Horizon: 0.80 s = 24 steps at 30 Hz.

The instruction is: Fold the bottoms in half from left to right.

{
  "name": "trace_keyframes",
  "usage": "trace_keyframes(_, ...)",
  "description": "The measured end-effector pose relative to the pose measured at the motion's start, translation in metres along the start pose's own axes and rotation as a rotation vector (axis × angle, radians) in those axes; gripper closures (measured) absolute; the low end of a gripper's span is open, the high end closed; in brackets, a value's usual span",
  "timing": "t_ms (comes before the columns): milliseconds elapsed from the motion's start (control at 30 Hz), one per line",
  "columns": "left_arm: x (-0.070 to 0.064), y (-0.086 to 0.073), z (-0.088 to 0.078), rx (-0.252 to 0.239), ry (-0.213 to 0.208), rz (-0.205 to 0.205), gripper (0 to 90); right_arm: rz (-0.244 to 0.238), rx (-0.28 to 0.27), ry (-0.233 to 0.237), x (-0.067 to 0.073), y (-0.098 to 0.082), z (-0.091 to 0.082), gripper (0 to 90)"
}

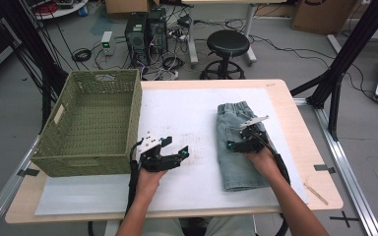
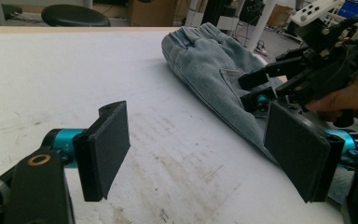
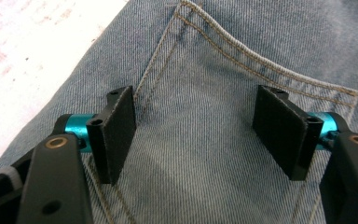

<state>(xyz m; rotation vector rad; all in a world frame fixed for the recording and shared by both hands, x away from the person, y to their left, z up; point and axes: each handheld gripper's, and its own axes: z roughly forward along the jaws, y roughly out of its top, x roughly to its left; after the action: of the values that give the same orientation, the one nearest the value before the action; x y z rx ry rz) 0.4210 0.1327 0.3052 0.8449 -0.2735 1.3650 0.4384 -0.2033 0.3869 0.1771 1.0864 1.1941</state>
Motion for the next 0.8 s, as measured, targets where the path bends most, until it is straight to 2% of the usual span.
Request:
trace_keyframes(33,0.0,0.0,0.0,-0.002,-0.001,0.0,22.5,0.008,-0.001,0.002,0.001,0.0,-0.004,30.0)
trace_keyframes(100,-0.001,-0.001,0.0,-0.003,0.0,0.001,22.5,0.039,-0.021,0.046,0.001,-0.003,-0.016,29.8)
trace_keyframes(167,-0.001,-0.002,0.001,0.0,-0.003,-0.002,22.5,0.024,-0.051,0.065,0.006,-0.008,-0.027,29.8)
trace_keyframes(267,-0.003,-0.002,0.003,0.003,-0.004,-0.003,22.5,0.004,-0.029,0.09,0.014,-0.015,-0.03,29.9)
trace_keyframes(400,-0.006,-0.001,0.006,0.005,-0.008,-0.001,22.5,-0.056,0.011,0.035,0.021,-0.023,-0.02,30.1)
trace_keyframes(467,-0.007,0.0,0.006,0.005,-0.01,-0.003,22.5,-0.094,0.008,0.003,0.025,-0.027,-0.019,29.9)
trace_keyframes(533,-0.007,0.0,0.006,0.011,-0.007,-0.001,22.5,-0.065,-0.002,0.024,0.026,-0.027,-0.025,28.7)
trace_keyframes(600,-0.006,0.0,0.006,0.012,-0.003,-0.004,22.5,-0.032,-0.044,0.075,0.026,-0.03,-0.038,29.1)
trace_keyframes(667,-0.007,0.0,0.006,0.009,-0.005,-0.005,22.6,-0.033,-0.07,0.098,0.027,-0.036,-0.048,31.7)
trace_keyframes(800,-0.01,0.0,0.008,0.011,-0.011,-0.006,22.5,-0.032,-0.018,0.113,0.023,-0.05,-0.042,32.6)
